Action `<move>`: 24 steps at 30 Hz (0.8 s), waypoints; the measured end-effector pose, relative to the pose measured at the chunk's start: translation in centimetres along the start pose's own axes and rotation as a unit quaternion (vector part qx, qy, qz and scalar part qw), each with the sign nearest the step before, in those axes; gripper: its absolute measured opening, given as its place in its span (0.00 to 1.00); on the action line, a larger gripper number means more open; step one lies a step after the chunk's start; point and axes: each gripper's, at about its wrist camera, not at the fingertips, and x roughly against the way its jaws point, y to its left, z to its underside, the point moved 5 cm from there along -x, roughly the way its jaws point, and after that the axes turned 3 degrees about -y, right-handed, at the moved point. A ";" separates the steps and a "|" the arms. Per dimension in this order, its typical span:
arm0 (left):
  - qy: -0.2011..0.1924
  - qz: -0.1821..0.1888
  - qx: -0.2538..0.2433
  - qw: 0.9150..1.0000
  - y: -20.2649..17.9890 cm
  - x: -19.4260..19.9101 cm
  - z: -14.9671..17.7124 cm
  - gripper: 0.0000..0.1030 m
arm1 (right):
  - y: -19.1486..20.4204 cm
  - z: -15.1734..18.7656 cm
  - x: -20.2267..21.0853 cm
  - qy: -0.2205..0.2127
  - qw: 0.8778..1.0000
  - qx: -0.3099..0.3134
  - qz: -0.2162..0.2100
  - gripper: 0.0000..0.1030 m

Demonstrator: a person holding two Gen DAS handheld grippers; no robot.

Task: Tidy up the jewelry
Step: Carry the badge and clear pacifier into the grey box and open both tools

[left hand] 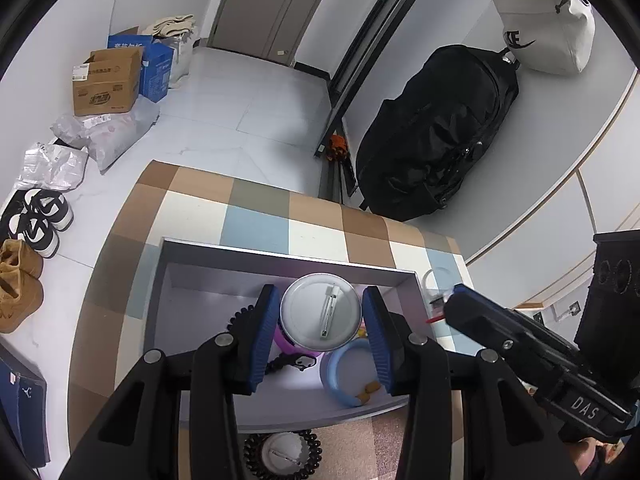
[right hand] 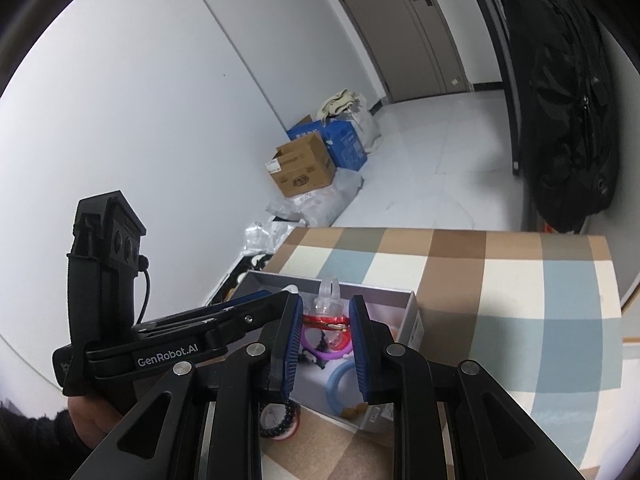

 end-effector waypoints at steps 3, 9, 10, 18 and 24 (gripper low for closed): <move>0.003 0.004 0.004 1.000 0.1 -0.3 0.0 0.36 | -0.2 0.2 -0.5 0.007 1.000 -0.002 0.003 0.22; 0.003 0.017 0.012 1.000 0.0 -0.6 0.1 0.36 | -0.8 0.8 -1.5 0.024 1.000 -0.015 0.012 0.22; 0.002 0.018 0.014 1.000 0.1 -0.6 0.1 0.36 | -0.8 0.8 -1.6 0.025 0.999 -0.016 0.012 0.23; -0.006 0.045 0.049 0.998 0.3 -0.2 -0.3 0.62 | -1.5 0.5 -0.7 0.003 0.999 -0.033 0.005 0.34; -0.016 0.029 0.029 0.999 -0.1 0.2 0.0 0.62 | -1.2 0.3 0.5 -0.020 0.999 -0.032 0.002 0.62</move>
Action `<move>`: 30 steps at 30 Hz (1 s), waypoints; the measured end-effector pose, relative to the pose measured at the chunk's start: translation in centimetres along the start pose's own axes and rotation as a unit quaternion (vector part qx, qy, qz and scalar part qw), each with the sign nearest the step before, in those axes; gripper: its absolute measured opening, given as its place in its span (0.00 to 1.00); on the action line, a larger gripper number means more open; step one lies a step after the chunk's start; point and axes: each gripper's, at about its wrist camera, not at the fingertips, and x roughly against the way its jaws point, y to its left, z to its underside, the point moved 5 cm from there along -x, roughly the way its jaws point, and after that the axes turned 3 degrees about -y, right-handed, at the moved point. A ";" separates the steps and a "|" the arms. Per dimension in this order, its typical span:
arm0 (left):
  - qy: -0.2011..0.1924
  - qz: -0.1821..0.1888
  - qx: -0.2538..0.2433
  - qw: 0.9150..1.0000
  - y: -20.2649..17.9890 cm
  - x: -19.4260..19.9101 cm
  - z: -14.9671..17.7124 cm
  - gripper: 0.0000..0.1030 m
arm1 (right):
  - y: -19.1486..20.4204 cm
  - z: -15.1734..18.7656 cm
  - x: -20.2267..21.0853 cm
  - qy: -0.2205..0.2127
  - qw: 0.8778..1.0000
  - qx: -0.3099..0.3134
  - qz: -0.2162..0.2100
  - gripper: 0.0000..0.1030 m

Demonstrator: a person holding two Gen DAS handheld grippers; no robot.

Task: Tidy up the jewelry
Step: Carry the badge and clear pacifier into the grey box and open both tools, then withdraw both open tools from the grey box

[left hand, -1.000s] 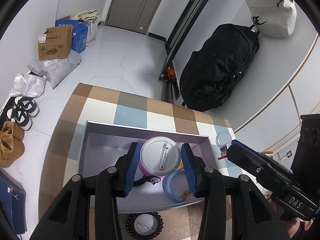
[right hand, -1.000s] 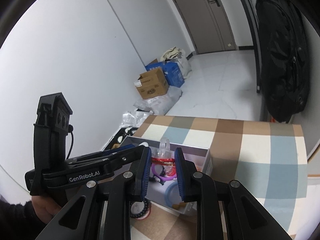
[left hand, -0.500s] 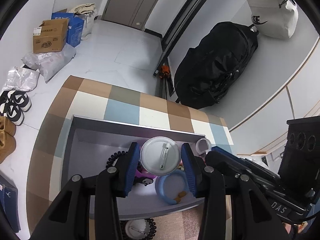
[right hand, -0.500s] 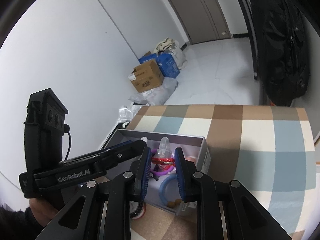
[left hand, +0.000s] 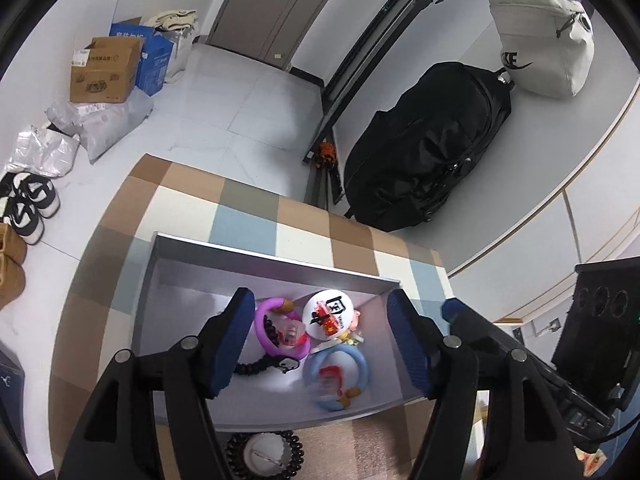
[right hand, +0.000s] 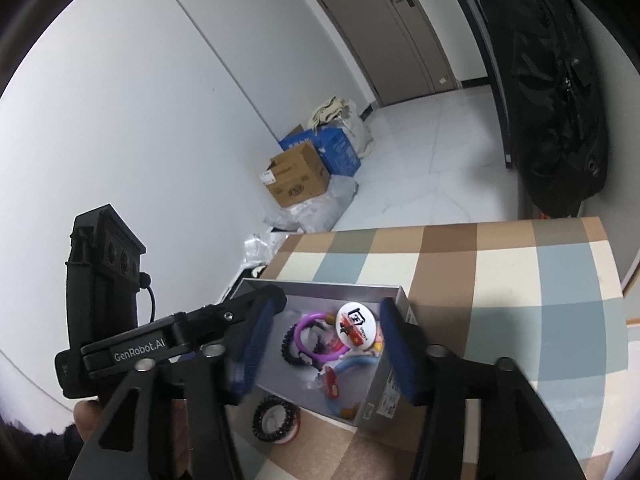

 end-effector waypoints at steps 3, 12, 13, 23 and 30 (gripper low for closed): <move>-0.001 -0.008 -0.001 1.000 0.1 0.2 0.2 0.62 | -0.1 0.3 0.1 0.002 1.000 0.004 0.009 0.70; -0.018 -0.041 -0.016 0.999 0.3 2.0 0.8 0.62 | -0.2 1.1 1.1 0.001 1.000 0.005 0.021 0.80; -0.018 -0.042 -0.017 0.999 0.3 2.1 0.9 0.62 | -0.1 1.2 1.1 0.002 1.000 0.007 0.023 0.80; -0.038 -0.068 -0.039 0.996 -0.1 4.4 2.2 0.64 | 0.5 2.9 2.7 0.002 1.000 0.013 0.029 0.93; -0.053 -0.086 -0.043 0.994 0.0 5.7 3.6 0.80 | 0.4 4.1 4.1 0.000 0.999 0.000 0.039 0.98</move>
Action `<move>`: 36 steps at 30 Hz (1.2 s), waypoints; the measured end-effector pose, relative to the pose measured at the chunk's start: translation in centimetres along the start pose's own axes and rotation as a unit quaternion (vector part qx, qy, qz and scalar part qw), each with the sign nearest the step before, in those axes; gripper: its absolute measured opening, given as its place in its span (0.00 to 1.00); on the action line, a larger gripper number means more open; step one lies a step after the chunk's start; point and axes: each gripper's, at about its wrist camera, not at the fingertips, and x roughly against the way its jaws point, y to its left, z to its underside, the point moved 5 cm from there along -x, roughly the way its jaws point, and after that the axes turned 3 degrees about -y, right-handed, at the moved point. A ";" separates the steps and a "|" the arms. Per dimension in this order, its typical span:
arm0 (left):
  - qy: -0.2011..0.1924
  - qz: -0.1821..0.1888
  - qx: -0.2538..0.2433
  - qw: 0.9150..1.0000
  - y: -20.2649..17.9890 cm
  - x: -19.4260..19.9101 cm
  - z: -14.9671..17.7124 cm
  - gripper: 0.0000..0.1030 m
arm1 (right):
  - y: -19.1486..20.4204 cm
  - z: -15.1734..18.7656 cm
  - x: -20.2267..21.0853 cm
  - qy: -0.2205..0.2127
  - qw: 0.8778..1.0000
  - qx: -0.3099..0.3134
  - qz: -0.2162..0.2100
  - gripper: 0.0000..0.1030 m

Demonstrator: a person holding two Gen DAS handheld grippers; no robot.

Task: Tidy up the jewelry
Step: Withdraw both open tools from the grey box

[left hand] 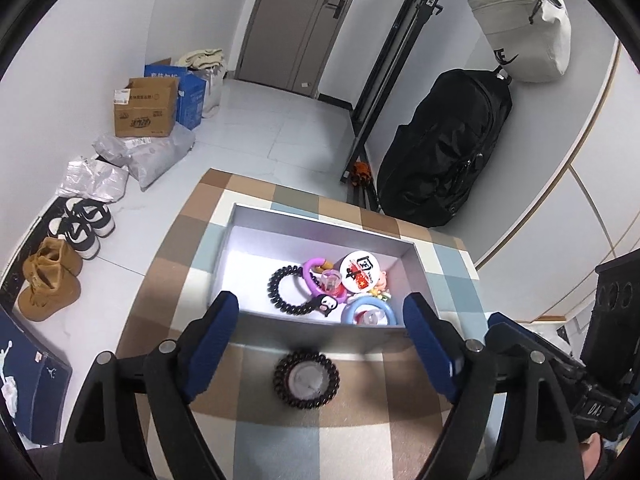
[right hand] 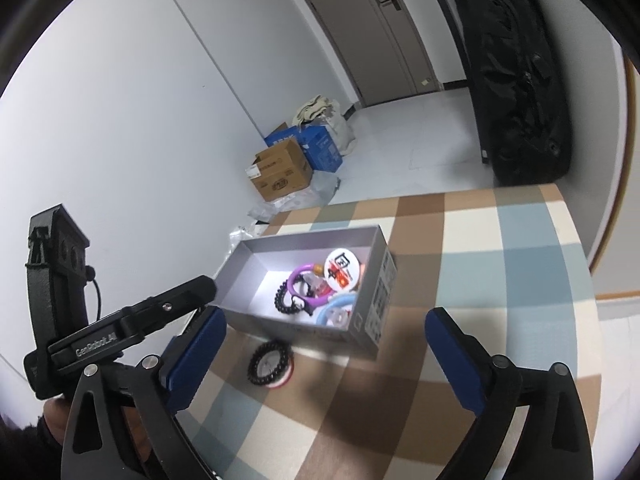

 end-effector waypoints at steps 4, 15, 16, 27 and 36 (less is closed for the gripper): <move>0.005 -0.014 -0.015 1.000 0.2 0.1 1.1 0.83 | 0.0 0.6 1.0 -0.006 1.000 -0.006 0.003 1.00; 0.074 -0.027 -0.037 0.996 1.0 -1.4 4.7 0.84 | -0.1 2.8 1.9 0.005 1.000 -0.011 0.018 1.00; 0.080 -0.029 -0.037 0.996 1.1 -1.5 4.9 0.84 | -0.2 2.9 1.9 0.007 1.000 -0.011 0.020 1.00; 0.105 -0.034 -0.045 0.993 0.8 -3.9 5.8 0.84 | -0.5 4.0 1.7 0.023 0.999 -0.005 0.035 1.00; 0.093 -0.029 -0.033 0.995 1.2 -4.1 5.4 0.83 | -1.0 4.7 1.4 0.037 0.998 -0.014 0.041 1.00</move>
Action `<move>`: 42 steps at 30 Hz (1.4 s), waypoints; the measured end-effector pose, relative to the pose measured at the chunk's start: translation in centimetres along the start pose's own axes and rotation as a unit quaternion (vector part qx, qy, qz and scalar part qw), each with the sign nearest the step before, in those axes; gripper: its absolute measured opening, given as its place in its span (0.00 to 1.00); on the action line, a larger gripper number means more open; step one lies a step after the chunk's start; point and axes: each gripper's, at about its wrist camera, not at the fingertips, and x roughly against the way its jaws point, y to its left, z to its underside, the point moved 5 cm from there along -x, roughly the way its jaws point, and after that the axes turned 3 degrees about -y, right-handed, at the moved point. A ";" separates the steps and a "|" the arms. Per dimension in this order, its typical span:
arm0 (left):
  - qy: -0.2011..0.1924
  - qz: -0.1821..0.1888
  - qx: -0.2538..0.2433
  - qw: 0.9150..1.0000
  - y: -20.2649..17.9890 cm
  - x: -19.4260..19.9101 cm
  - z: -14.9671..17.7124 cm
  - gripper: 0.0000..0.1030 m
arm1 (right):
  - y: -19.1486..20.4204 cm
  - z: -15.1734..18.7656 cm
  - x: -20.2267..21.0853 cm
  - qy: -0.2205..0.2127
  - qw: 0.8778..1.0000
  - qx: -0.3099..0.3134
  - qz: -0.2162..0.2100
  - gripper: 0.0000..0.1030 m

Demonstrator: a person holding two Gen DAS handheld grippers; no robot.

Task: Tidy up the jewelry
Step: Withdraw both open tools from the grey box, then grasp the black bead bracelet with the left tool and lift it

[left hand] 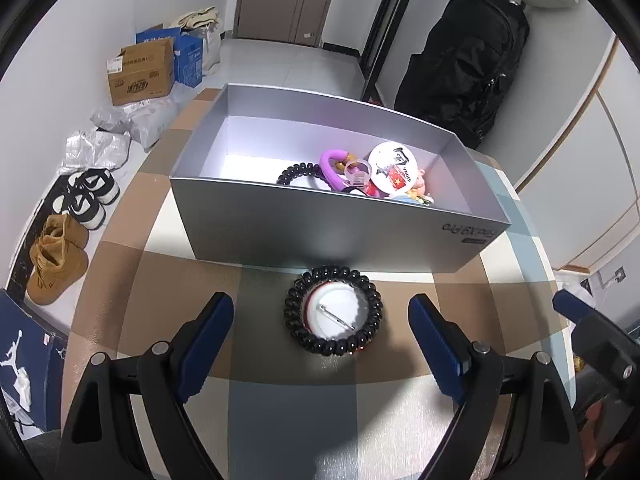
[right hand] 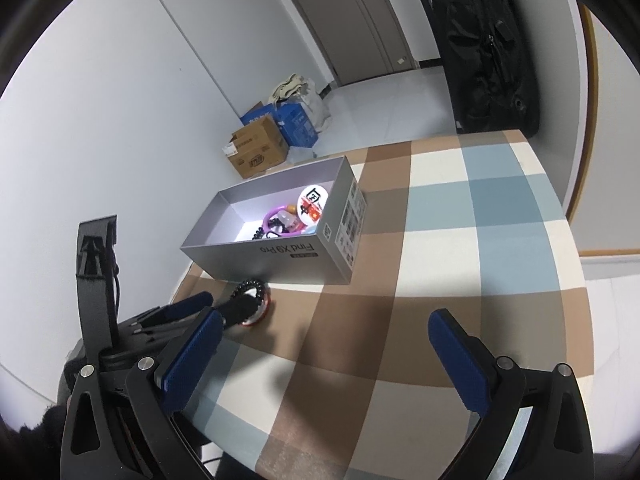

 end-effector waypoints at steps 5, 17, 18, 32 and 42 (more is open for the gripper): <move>0.003 0.003 -0.017 1.000 -0.6 -0.4 -0.1 0.73 | 0.2 0.1 -0.1 0.003 1.000 0.005 0.002 1.00; 0.011 0.001 -0.036 0.999 -0.6 -0.5 -0.2 0.45 | 0.2 0.4 -0.4 0.010 1.000 0.004 0.008 1.00; 0.012 0.005 -0.034 0.999 -0.5 -0.5 -0.2 0.44 | 0.2 0.5 -0.4 0.011 1.000 0.004 0.008 1.00; 0.027 0.069 0.012 0.997 -0.7 -0.2 0.0 0.39 | -0.3 1.0 -0.4 0.016 1.000 -0.011 0.014 1.00; 0.019 0.127 0.004 0.992 -2.3 1.9 0.3 0.39 | 0.0 1.7 -0.2 0.023 0.999 -0.006 0.023 1.00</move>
